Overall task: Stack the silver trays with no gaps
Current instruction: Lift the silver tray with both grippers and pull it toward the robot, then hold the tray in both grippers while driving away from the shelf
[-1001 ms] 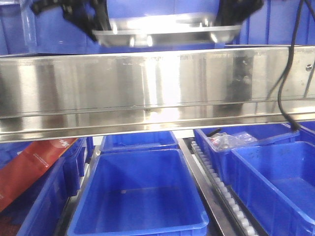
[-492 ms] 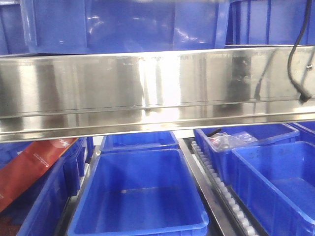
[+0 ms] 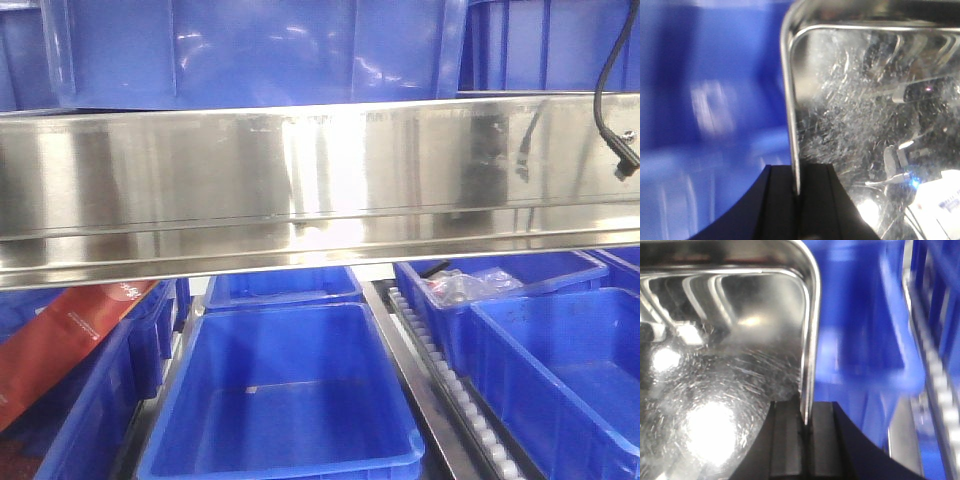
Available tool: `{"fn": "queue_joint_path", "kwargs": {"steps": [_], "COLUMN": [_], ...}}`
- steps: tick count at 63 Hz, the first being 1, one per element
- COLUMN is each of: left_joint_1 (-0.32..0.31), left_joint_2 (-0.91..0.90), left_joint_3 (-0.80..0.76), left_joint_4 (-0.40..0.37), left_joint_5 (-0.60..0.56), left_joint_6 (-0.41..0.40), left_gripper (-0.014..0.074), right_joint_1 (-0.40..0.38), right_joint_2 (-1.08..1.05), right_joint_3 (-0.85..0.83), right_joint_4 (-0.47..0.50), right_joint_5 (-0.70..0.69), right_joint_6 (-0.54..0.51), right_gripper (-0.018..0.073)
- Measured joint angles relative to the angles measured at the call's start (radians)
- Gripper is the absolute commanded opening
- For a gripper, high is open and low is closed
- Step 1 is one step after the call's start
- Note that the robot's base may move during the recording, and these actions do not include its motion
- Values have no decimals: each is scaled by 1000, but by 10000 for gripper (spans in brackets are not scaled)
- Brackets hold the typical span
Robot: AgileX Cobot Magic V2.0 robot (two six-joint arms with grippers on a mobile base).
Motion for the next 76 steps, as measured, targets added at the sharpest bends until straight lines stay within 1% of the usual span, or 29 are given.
{"fn": "queue_joint_path", "kwargs": {"steps": [6, 14, 76], "left_joint_1": [0, 0, 0], "left_joint_2": [0, 0, 0], "left_joint_3": [0, 0, 0], "left_joint_4": [15, 19, 22], "left_joint_5": [-39, -54, -61], "left_joint_6": [0, 2, 2], "left_gripper": [-18, -18, -18], "right_joint_1": [0, 0, 0], "right_joint_2": [0, 0, 0], "right_joint_3": [0, 0, 0], "right_joint_4": [2, 4, 6], "right_joint_5": [-27, -33, -37], "right_joint_6": [0, 0, -2], "right_gripper": [-70, -70, -70]}}
